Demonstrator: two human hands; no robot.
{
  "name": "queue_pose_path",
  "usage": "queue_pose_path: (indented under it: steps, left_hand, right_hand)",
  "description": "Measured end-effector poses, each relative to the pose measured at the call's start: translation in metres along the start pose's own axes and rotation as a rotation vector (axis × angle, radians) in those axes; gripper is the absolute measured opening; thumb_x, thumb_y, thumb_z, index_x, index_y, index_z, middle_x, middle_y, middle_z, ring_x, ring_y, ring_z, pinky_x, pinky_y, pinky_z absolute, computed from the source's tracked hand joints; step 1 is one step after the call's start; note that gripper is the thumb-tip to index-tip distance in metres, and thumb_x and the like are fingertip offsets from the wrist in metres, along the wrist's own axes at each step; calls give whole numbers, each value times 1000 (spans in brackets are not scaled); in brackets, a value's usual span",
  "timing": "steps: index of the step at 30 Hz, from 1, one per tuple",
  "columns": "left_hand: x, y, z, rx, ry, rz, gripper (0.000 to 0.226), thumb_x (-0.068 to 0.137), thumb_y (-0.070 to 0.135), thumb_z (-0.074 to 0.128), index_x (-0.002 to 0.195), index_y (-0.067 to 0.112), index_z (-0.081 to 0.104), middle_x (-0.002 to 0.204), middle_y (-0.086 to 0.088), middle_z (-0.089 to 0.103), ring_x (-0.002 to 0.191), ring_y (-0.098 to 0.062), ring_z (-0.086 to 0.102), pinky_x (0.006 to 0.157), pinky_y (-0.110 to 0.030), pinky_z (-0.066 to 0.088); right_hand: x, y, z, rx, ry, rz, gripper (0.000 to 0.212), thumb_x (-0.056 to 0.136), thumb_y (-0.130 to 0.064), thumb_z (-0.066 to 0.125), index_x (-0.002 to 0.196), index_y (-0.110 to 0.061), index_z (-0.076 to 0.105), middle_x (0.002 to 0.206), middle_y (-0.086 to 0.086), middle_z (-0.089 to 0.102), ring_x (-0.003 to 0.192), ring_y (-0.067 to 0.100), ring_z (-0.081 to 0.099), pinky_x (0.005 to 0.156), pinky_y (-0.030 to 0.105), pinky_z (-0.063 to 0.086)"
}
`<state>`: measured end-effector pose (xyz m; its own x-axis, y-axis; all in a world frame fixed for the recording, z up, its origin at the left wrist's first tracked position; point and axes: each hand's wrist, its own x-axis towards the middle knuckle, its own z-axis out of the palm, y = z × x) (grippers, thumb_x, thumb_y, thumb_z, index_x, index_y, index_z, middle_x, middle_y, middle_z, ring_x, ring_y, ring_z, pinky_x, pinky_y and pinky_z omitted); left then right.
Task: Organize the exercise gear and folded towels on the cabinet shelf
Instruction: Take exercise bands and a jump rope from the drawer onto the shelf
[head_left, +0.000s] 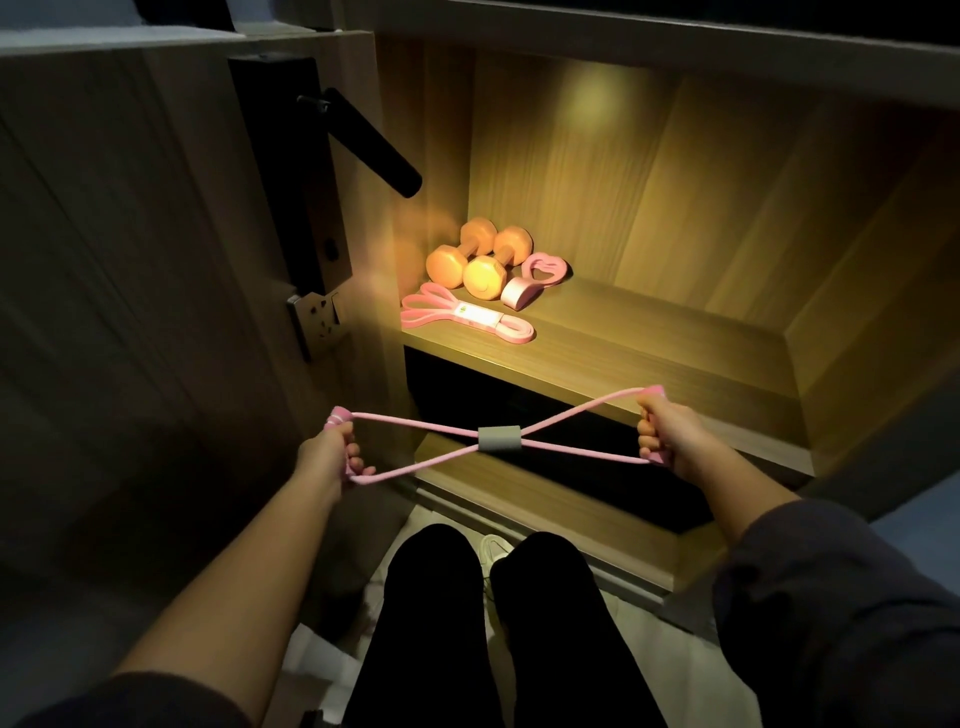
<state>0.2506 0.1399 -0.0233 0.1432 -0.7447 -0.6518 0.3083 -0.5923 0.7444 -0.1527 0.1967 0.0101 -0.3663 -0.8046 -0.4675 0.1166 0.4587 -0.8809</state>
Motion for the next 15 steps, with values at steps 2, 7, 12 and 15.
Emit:
queue_pose_path:
  steps: [2, 7, 12, 15]
  left_hand:
    - [-1, 1, 3, -66, 15, -18, 30, 93, 40, 59, 72, 18, 54, 58, 2, 41, 48, -12, 37, 60, -35, 51]
    - [1, 3, 3, -56, 21, 24, 13, 95, 24, 57, 88, 14, 62, 64, 0, 47, 54, -13, 45, 58, -31, 48]
    - [3, -4, 5, 195, -65, 48, 10, 94, 14, 56, 85, 11, 60, 56, -1, 48, 42, -11, 43, 40, -23, 41]
    - [4, -4, 5, 286, -67, 50, 18, 91, 25, 65, 79, 12, 60, 51, 1, 50, 41, -11, 43, 40, -23, 40]
  right_hand:
    - [-1, 1, -1, 59, 51, 26, 31, 99, -30, 48, 71, -19, 44, 48, -5, 38, 37, 10, 33, 35, 22, 34]
    - [-3, 5, -8, -24, 26, 23, 33, 100, -29, 47, 68, -20, 41, 48, -5, 34, 37, 10, 28, 32, 21, 27]
    - [-4, 9, -8, -110, -61, 87, 26, 97, -26, 51, 73, -18, 45, 52, -3, 38, 40, 11, 33, 35, 21, 31]
    - [-3, 9, -6, -90, -88, 133, 21, 96, -23, 49, 76, -17, 48, 56, -1, 44, 41, 12, 39, 37, 20, 35]
